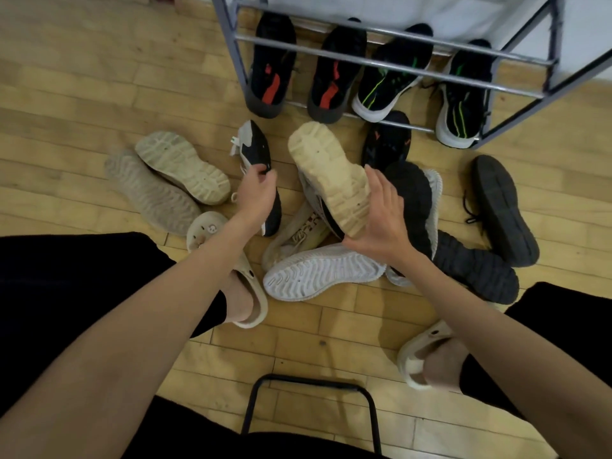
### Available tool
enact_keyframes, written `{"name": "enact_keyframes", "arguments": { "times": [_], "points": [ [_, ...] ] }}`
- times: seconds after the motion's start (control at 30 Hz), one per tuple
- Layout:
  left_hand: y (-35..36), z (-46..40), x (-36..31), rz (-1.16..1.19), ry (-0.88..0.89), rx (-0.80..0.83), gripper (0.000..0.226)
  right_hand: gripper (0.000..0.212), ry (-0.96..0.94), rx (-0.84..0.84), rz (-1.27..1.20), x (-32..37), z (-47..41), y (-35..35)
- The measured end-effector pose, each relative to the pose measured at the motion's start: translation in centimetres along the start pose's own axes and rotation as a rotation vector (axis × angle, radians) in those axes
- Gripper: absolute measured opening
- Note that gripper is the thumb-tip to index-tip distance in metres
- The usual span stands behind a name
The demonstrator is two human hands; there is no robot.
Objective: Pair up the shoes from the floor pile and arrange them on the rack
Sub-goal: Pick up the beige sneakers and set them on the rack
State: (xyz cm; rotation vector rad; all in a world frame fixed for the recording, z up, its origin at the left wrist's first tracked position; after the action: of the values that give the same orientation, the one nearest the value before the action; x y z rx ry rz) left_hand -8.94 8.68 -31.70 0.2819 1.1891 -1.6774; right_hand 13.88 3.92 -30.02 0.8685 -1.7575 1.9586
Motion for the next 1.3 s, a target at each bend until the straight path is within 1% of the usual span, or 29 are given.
{"name": "enact_keyframes", "arguments": {
  "times": [0.07, 0.13, 0.27, 0.37, 0.43, 0.5, 0.57, 0.63, 0.7, 0.77, 0.83, 0.87, 0.9, 0.93, 1.0, 1.07, 1.13, 1.2, 1.23, 1.27, 1.3],
  "points": [
    [-0.2, 0.1, -1.1, 0.28, -0.113, 0.129, 0.033, 0.122, -0.023, 0.036, -0.033, -0.1, 0.5, -0.3],
    [-0.5, 0.2, -1.8, 0.398, -0.158, 0.223, 0.022, 0.123, -0.055, 0.076, -0.053, -0.1, 0.9, -0.6],
    [-0.6, 0.4, -1.9, 0.486, -0.149, 0.308, 0.023, 0.125, -0.134, 0.153, -0.026, 0.0, 1.7, -0.5],
    [-1.1, 0.5, -0.9, 0.472, -0.13, 0.329, 0.035, 0.126, -0.144, 0.197, -0.005, 0.3, 1.9, -0.2],
    [-1.7, 1.0, -0.3, 0.499, -0.16, 0.323, 0.03, 0.127, -0.133, 0.22, 0.004, 0.5, 1.8, 0.0],
    [-2.4, 1.6, -0.1, 0.566, -0.226, 0.315, 0.024, 0.127, -0.111, 0.231, 0.042, 0.8, 1.4, 0.2],
    [-3.0, 1.8, 0.0, 0.637, -0.273, 0.323, 0.029, 0.123, -0.091, 0.193, 0.084, 1.3, 0.9, 0.4],
    [-3.3, 1.9, 0.3, 0.73, -0.289, 0.316, 0.028, 0.112, -0.079, 0.09, 0.084, 1.9, 0.3, 0.2],
    [-3.4, 2.1, 0.6, 0.832, -0.3, 0.327, 0.021, 0.097, -0.025, -0.071, 0.02, 2.5, -0.1, 0.0],
    [-3.4, 2.1, 1.1, 0.937, -0.304, 0.35, 0.017, 0.086, 0.114, -0.247, -0.063, 3.1, -0.4, 0.0],
    [-3.4, 2.1, 1.4, 1.017, -0.311, 0.351, 0.016, 0.083, 0.336, -0.349, -0.166, 3.3, -0.7, 0.3],
    [-3.3, 2.1, 1.5, 1.046, -0.321, 0.345, 0.016, 0.081, 0.463, -0.342, -0.252, 3.4, -1.0, 0.6],
    [-3.3, 2.1, 1.5, 1.071, -0.339, 0.341, 0.016, 0.078, 0.586, -0.293, -0.383, 3.4, -1.3, 0.9],
    [-3.2, 2.1, 1.6, 1.096, -0.361, 0.337, 0.016, 0.074, 0.693, -0.209, -0.547, 3.6, -1.5, 1.2],
    [-3.0, 2.2, 1.7, 1.124, -0.386, 0.338, 0.021, 0.063, 0.822, -0.004, -0.834, 4.2, -1.8, 2.2],
    [-2.9, 2.3, 1.9, 1.098, -0.37, 0.344, 0.03, 0.06, 0.827, 0.115, -0.991, 4.9, -2.1, 3.5],
    [-2.9, 2.6, 2.1, 1.058, -0.336, 0.366, 0.025, 0.063, 0.792, 0.14, -1.173, 5.9, -2.7, 4.5],
    [-3.0, 2.9, 2.3, 1.035, -0.323, 0.399, 0.019, 0.061, 0.785, 0.064, -1.42, 6.7, -3.7, 5.3],
    [-3.0, 2.9, 2.3, 1.022, -0.319, 0.413, 0.017, 0.053, 0.791, -0.011, -1.541, 6.8, -4.2, 5.5],
    [-3.1, 3.0, 2.4, 0.993, -0.309, 0.427, 0.016, 0.046, 0.806, -0.091, -1.628, 6.9, -4.8, 5.7],
    [-3.3, 2.9, 2.4, 0.945, -0.292, 0.44, 0.015, 0.043, 0.832, -0.156, -1.68, 6.8, -5.4, 5.7]
  ]
}}
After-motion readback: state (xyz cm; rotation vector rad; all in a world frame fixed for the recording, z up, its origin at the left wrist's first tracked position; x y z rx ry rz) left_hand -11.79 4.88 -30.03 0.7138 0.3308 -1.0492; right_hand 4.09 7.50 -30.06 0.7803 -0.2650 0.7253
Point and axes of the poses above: each hand's wrist, its own z-axis away from the middle knuckle, its own y-axis out of the palm, x = y × z, the point moved 1 cm from there along -z, towards the middle knuckle, and after that the axes turned 11 degrees about -z, right-handed, at the moved point
